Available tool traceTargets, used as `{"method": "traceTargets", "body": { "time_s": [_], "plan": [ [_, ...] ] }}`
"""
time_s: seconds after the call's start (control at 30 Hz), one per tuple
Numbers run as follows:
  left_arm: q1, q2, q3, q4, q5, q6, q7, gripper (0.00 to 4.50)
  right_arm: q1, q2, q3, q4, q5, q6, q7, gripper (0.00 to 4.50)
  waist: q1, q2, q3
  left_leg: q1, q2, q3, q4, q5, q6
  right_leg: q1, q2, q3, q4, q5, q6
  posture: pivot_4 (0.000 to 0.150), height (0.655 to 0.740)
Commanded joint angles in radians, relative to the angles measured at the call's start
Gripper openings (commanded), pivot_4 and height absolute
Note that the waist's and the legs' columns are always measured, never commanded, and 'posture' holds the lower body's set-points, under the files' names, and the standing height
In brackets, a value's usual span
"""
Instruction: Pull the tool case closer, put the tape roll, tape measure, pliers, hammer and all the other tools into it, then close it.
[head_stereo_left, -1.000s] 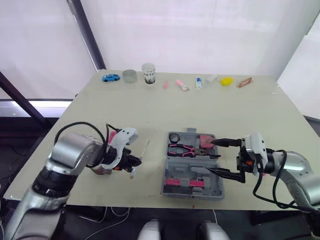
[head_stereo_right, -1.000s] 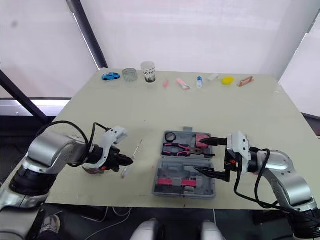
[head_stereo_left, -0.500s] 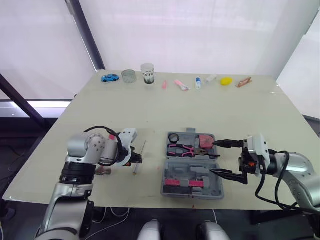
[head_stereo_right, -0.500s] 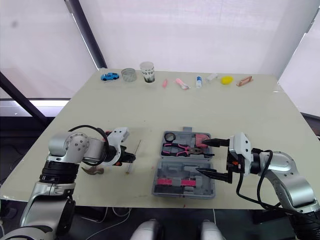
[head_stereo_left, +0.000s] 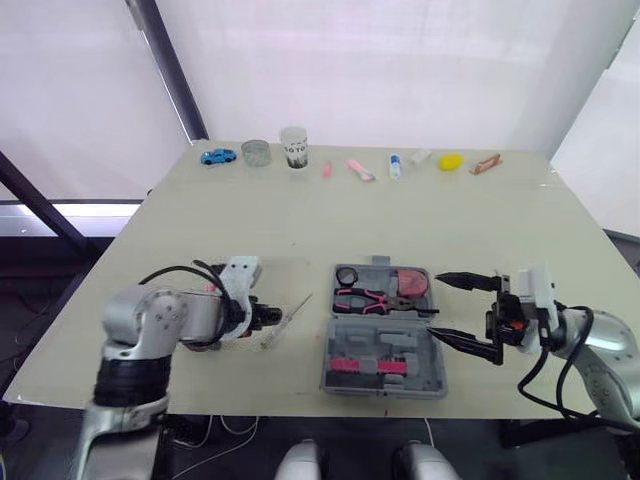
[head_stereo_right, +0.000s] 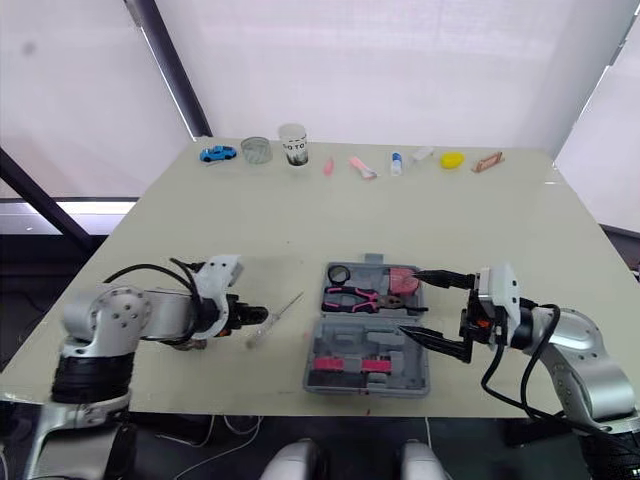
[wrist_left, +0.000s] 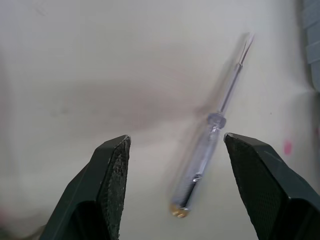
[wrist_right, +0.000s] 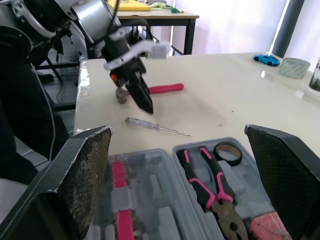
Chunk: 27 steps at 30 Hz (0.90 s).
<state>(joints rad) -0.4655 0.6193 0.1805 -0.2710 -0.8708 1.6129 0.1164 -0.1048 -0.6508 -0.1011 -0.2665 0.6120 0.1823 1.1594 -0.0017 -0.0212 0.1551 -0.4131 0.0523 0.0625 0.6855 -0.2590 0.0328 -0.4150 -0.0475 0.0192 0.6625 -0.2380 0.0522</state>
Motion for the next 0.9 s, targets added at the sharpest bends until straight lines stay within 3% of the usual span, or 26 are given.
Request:
{"method": "traceTargets", "body": {
  "time_s": [0.03,0.23,0.43,0.67,0.9],
  "plan": [
    [0.048,-0.02,0.02,-0.169,-0.005,-0.056,-0.051,3.25,0.02,-0.028,-0.061,0.012,0.038,-0.006,0.042,4.5,0.004,0.0,0.0,0.0,0.0,0.0,0.0,0.0,0.0,0.0,0.0,0.0,0.0,0.0,0.0,0.15,0.74],
    [0.237,0.04,-0.164,-0.235,0.242,-0.415,-0.137,3.25,0.052,-0.04,-0.096,0.043,0.022,-0.038,0.053,4.5,0.004,0.0,0.0,0.001,-0.001,0.001,-0.001,0.0,0.0,0.001,0.0,0.001,0.0,0.0,0.0,0.15,0.74],
    [0.332,-0.032,-0.23,-0.129,0.411,-0.712,-0.209,3.25,0.091,-0.061,-0.118,0.021,0.034,-0.023,0.071,4.5,0.015,0.001,0.0,0.001,-0.001,0.005,-0.001,0.0,0.0,0.001,0.0,0.0,-0.001,0.0,-0.001,0.15,0.74],
    [0.357,-0.009,-0.288,0.002,0.528,-0.933,-0.391,3.25,0.102,-0.073,-0.124,-0.003,0.041,-0.013,0.064,4.5,0.015,0.001,0.0,0.001,-0.001,0.006,-0.001,0.0,0.001,0.001,0.0,0.0,-0.002,0.0,-0.001,0.15,0.74],
    [0.345,-0.023,-0.312,0.079,0.592,-1.002,-0.49,3.25,0.113,-0.073,-0.124,-0.025,0.044,-0.01,0.054,4.5,0.015,0.001,0.0,0.001,0.0,0.006,-0.001,0.0,0.001,0.001,0.0,0.0,-0.002,0.0,0.0,0.15,0.74]
  ]
}}
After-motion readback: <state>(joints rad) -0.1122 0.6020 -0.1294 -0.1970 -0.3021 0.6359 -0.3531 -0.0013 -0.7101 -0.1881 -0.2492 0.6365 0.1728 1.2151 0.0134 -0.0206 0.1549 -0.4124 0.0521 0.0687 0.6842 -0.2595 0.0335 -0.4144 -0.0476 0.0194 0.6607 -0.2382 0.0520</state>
